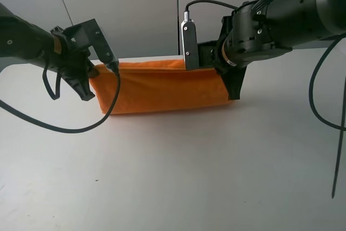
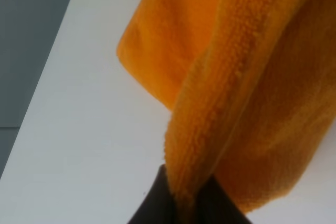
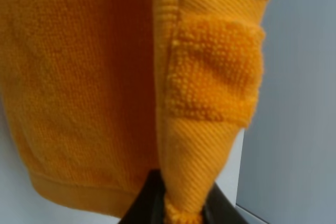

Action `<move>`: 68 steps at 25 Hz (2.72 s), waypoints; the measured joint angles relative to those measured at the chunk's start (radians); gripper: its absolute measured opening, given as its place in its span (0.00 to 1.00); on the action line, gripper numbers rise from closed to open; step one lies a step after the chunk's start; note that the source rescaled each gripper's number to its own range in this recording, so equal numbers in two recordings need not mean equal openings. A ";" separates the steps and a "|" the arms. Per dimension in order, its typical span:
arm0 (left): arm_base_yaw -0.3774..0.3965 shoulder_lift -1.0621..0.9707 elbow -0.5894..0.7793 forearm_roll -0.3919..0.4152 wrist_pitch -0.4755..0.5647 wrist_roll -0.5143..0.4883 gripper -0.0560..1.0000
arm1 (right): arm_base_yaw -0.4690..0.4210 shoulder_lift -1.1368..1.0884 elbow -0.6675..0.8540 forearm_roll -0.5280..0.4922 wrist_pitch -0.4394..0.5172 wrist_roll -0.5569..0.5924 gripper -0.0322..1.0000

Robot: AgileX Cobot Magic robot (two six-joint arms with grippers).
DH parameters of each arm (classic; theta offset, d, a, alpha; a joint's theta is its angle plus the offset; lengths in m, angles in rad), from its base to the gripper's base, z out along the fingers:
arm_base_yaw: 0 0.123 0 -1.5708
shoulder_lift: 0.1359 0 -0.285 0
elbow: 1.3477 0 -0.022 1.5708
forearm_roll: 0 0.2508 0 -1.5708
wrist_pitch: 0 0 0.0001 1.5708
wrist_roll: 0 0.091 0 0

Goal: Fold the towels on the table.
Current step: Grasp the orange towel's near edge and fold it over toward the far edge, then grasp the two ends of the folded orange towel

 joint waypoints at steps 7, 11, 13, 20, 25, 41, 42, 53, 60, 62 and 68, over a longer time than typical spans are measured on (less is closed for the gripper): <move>0.014 0.124 -0.073 0.002 -0.054 -0.020 0.05 | -0.092 0.056 -0.032 0.000 -0.077 -0.002 0.03; 0.022 0.179 -0.077 0.006 -0.111 -0.026 0.05 | -0.121 0.096 -0.034 0.000 -0.117 -0.002 0.03; 0.022 0.205 -0.079 0.022 -0.132 -0.026 0.05 | -0.127 0.120 -0.037 -0.007 -0.127 0.000 0.03; 0.024 0.273 -0.079 0.032 -0.194 -0.026 0.05 | -0.135 0.185 -0.039 -0.052 -0.131 0.016 0.03; 0.041 0.277 -0.097 0.034 -0.208 -0.026 0.05 | -0.135 0.186 -0.044 -0.154 -0.135 0.104 0.03; 0.071 0.281 -0.133 0.034 -0.242 -0.026 0.06 | -0.175 0.214 -0.090 -0.212 -0.206 0.170 0.03; 0.071 0.281 -0.133 0.034 -0.242 -0.026 0.08 | -0.175 0.214 -0.090 -0.212 -0.208 0.170 0.03; 0.081 0.281 -0.133 0.034 -0.235 -0.035 0.96 | -0.185 0.214 -0.091 -0.294 -0.139 0.256 0.93; 0.081 0.261 -0.133 0.007 -0.190 -0.162 0.99 | -0.185 0.167 -0.091 -0.248 -0.137 0.537 0.98; 0.081 0.254 -0.137 -0.013 -0.145 -0.245 0.99 | -0.185 0.127 -0.091 -0.179 -0.137 0.634 0.98; 0.081 0.253 -0.200 -0.030 0.059 -0.482 0.99 | -0.194 0.057 -0.118 0.125 -0.083 0.660 0.98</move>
